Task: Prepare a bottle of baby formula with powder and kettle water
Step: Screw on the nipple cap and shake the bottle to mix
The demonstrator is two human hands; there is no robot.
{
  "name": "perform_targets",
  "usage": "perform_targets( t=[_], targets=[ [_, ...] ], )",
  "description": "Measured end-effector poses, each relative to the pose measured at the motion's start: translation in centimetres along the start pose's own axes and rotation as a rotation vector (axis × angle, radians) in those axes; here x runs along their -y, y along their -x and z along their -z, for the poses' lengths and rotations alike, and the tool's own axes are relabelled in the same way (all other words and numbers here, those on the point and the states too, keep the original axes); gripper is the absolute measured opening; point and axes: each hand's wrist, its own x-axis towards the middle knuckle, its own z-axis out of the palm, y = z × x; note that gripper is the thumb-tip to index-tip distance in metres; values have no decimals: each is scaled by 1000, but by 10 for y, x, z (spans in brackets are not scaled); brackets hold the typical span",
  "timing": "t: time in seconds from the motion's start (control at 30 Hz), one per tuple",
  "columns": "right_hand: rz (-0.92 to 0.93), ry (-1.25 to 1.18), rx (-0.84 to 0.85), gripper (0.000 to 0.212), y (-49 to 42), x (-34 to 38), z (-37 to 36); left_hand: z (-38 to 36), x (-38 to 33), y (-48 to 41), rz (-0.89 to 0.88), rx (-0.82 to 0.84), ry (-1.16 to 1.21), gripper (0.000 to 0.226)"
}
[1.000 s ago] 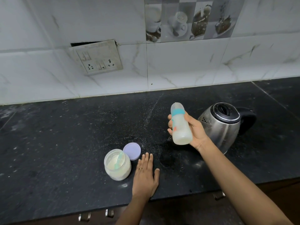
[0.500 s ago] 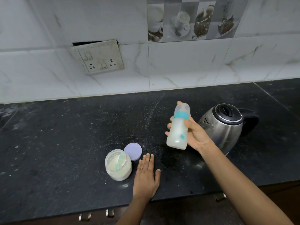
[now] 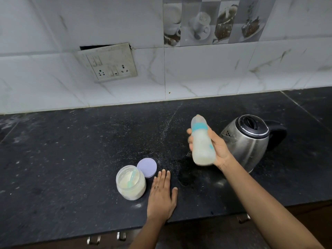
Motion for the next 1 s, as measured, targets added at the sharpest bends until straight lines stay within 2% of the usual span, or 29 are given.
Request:
perform_targets(
  t=[0.07, 0.17, 0.2, 0.27, 0.37, 0.47, 0.6, 0.7, 0.8, 0.87, 0.93, 1.0],
  targets=[
    [-5, 48, 34, 85, 3, -2, -6, 1, 1, 0, -2, -5, 6, 64],
    [47, 60, -96, 97, 0, -5, -2, -1, 1, -1, -5, -9, -3, 64],
    [44, 40, -94, 99, 1, -6, 1, -1, 1, -1, -5, -7, -5, 64],
    [-2, 23, 37, 92, 0, -8, 1, 0, 1, -1, -3, -9, 1, 64],
    [-45, 98, -70, 87, -2, -4, -1, -1, 2, -1, -9, -7, -1, 65],
    [-33, 141, -284, 92, -4, -3, 4, -1, 1, -1, -5, -1, -3, 64],
    [46, 93, -378, 95, -1, -4, 2, -1, 1, -2, -5, -13, -6, 63],
    [-19, 36, -328, 97, -1, -1, -4, -1, 1, -1, -8, -13, -3, 64],
    [-66, 94, -108, 81, 5, 2, 0, -1, 1, -1, -7, -10, -3, 64],
    [-49, 148, -20, 81, 9, 6, 1, -1, 1, -1, -6, -10, -3, 64],
    [-4, 192, -86, 91, 4, 5, -5, -1, 1, -1, -4, -5, -1, 64],
    [82, 181, -272, 106, 0, 0, -4, -1, 2, -1, -1, -11, 3, 64]
  ],
)
